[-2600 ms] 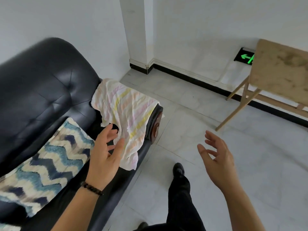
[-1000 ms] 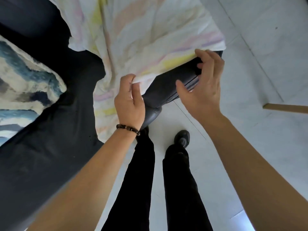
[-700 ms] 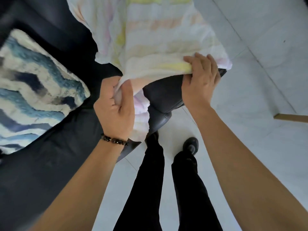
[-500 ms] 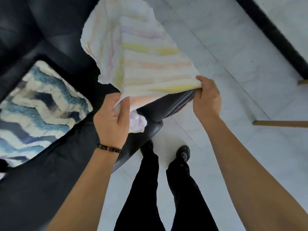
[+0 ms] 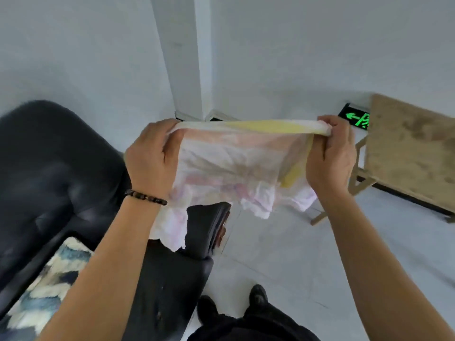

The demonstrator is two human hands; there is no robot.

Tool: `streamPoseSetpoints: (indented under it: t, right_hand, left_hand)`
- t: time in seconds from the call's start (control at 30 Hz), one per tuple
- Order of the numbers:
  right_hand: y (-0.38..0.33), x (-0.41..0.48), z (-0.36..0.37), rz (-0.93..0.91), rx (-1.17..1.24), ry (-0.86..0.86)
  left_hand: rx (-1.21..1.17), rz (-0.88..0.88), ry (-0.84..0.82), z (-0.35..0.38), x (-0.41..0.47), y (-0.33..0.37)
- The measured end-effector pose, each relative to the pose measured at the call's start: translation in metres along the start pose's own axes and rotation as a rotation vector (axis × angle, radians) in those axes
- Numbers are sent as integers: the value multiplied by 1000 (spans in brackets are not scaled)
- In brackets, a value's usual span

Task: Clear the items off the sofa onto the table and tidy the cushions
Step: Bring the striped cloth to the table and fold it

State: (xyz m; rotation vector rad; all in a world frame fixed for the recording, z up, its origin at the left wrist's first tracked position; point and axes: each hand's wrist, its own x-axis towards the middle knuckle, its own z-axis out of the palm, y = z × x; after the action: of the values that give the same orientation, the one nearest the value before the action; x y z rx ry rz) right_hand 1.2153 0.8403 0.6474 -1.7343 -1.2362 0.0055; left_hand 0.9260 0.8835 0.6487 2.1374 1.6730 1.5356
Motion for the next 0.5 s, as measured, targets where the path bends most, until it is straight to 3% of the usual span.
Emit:
streamPoseSetpoints:
  t: [0.13,0.27,0.4,0.5]
  right_hand:
    - [21,6,-67,-9,-159,190]
    - [63,-27,-109,-79,-117,301]
    - [104,-49,-157,50,-75,180]
    - [131,-57,-190,166,-28,89]
  left_hand:
    - [-156,132,-20,24,22,54]
    - [-421,48,-221,69,10,128]
    - [-582,-76,-363,107,-7,214]
    - [-673,-49,-382,126,-13,285]
